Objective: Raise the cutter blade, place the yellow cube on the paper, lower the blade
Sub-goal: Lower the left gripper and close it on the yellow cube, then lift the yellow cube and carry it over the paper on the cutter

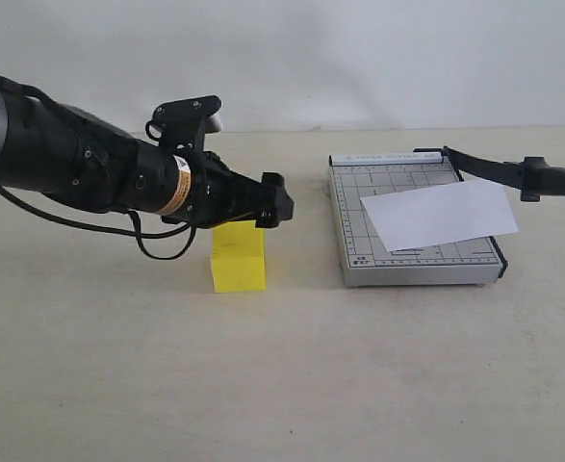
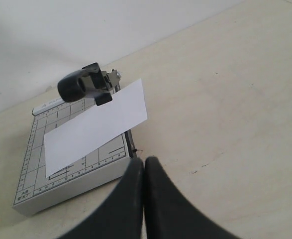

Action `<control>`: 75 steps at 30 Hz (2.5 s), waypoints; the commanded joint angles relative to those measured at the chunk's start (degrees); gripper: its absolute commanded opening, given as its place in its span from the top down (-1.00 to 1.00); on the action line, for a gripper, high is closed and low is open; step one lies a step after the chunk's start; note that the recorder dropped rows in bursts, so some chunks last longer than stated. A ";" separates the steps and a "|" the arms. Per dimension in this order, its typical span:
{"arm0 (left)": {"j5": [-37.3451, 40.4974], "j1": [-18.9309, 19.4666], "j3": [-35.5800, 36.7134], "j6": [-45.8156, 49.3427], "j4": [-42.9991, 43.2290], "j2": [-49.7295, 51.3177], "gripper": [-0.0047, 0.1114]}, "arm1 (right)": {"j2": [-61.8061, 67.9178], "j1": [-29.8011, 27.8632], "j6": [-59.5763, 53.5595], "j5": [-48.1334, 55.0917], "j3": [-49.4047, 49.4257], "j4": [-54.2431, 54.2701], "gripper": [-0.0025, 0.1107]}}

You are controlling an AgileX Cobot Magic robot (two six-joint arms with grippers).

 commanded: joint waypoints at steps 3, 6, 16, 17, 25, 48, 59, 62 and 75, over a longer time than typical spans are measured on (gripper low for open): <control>0.98 -0.33 -0.27 -3.23 1.83 0.63 -0.77 | -0.55 0.06 0.09 -0.48 0.16 -0.21 0.96; 2.23 -0.33 -0.27 -2.59 1.83 0.63 -0.77 | -0.55 0.06 0.09 -0.48 0.16 -0.21 0.96; 3.77 -0.10 1.38 -1.02 1.83 0.63 -0.77 | -0.55 0.06 0.09 -0.48 0.16 -0.21 0.96; 4.00 -0.10 1.53 -0.93 1.83 0.63 -0.77 | -0.55 0.06 0.09 -0.48 0.16 -0.21 0.96; 5.75 -0.10 2.67 -0.93 1.83 0.63 -0.77 | -0.55 0.06 0.09 -1.58 0.16 -0.21 0.96; 3.69 -0.10 2.46 -1.55 1.83 4.92 -0.72 | -0.55 0.06 0.09 -1.71 0.16 -0.21 0.96; 0.25 -0.10 -1.97 -0.70 1.83 1.67 0.84 | -0.55 0.06 0.09 -1.71 0.16 -0.21 0.96; -3.83 -0.10 -6.50 0.09 1.83 1.22 0.84 | -0.55 0.06 0.09 -1.71 0.16 -0.21 0.96; -23.78 -2.34 -26.05 20.39 -3.55 12.95 0.84 | -0.55 0.06 0.09 -1.71 0.16 -0.21 0.96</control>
